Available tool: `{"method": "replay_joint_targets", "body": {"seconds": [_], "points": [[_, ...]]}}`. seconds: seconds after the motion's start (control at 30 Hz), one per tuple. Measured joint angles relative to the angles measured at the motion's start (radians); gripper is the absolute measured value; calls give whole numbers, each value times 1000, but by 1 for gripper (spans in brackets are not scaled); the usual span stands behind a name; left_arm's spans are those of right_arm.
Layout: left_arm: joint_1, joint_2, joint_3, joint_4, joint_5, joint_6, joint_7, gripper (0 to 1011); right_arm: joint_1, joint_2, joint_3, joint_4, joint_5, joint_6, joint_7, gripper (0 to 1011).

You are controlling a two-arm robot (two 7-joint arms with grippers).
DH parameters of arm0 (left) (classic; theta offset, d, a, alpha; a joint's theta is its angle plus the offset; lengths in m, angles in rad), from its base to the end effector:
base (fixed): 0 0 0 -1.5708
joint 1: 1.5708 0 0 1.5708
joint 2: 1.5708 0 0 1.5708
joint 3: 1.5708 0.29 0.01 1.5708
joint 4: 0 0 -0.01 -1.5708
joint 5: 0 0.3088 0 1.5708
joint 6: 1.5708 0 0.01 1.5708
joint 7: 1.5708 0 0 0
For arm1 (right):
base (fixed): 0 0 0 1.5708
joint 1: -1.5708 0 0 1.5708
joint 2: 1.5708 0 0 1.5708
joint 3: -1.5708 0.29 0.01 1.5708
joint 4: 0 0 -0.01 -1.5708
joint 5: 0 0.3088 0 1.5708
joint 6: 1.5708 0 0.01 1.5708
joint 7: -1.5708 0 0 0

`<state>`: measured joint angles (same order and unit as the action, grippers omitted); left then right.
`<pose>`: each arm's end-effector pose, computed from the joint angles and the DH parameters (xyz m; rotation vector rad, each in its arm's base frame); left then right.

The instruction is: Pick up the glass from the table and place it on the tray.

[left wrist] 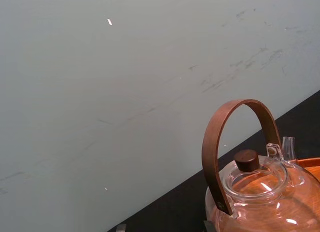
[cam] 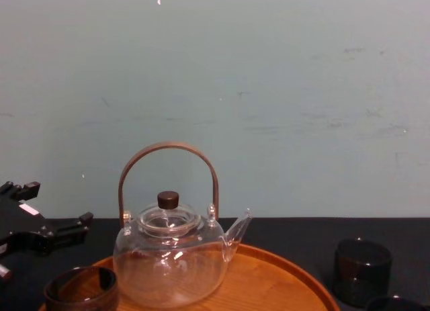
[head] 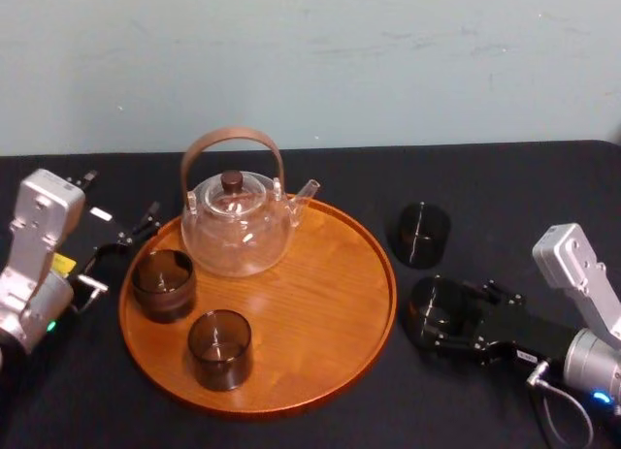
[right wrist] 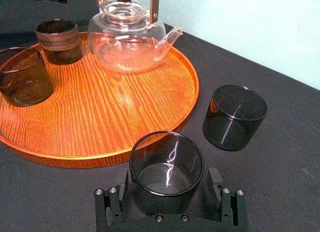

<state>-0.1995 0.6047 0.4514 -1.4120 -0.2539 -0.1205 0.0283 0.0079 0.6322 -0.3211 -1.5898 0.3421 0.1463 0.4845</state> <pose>0.3581 0.0827 -0.3023 0.3045 -0.2850 1.2480 0.3142 -0.0904 -0.2974 -0.4125 0.0747 -0.7995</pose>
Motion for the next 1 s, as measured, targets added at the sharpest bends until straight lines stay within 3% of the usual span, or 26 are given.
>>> {"method": "replay_joint_targets", "body": {"seconds": [1.0], "points": [[0,0,0,0,0,0,0,1002,51,-20,-32,41,4,10,10,1002]]}}
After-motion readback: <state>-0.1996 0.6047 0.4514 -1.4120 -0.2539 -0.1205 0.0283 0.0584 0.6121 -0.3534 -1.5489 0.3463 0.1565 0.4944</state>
